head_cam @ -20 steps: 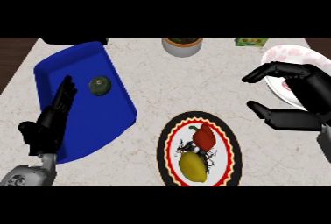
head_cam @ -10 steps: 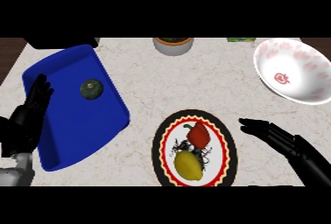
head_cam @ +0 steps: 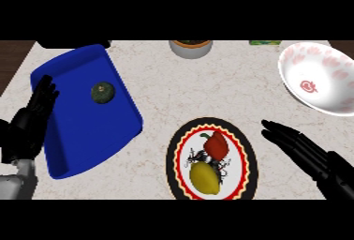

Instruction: Pick the lemon from the plate and place it in the bowl

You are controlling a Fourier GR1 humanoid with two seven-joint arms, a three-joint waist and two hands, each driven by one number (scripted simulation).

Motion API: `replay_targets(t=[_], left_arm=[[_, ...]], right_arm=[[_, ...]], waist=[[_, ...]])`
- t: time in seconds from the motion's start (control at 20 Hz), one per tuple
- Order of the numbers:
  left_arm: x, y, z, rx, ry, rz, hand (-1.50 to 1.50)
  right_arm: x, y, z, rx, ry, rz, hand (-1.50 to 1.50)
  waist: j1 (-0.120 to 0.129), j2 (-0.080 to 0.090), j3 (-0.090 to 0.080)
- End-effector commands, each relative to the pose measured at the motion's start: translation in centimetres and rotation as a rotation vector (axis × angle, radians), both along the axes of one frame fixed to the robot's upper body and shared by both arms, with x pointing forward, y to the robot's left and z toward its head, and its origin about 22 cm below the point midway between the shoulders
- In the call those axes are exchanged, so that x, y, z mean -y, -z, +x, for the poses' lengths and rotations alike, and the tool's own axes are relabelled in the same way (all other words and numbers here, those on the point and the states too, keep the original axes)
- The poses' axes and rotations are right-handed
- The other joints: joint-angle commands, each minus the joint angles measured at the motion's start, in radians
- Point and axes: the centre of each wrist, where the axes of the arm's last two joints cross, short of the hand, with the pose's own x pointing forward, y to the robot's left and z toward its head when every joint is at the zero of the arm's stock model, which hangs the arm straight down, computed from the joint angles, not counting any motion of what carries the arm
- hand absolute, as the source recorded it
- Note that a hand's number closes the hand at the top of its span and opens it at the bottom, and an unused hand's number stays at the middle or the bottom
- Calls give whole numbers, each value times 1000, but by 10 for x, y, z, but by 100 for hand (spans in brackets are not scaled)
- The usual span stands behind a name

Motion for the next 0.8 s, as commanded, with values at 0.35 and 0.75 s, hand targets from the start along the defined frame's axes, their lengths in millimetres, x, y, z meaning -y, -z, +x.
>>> replay_targets(t=[0.35,0.75], left_arm=[[9,-3,12,13,28,13,0],[19,2,19,10,21,-10,0]], right_arm=[[-44,-43,39,-148,-69,-392,-150],[-99,-32,77,-326,-165,-575,-150]], waist=[[29,5,-2],[16,4,-1]])
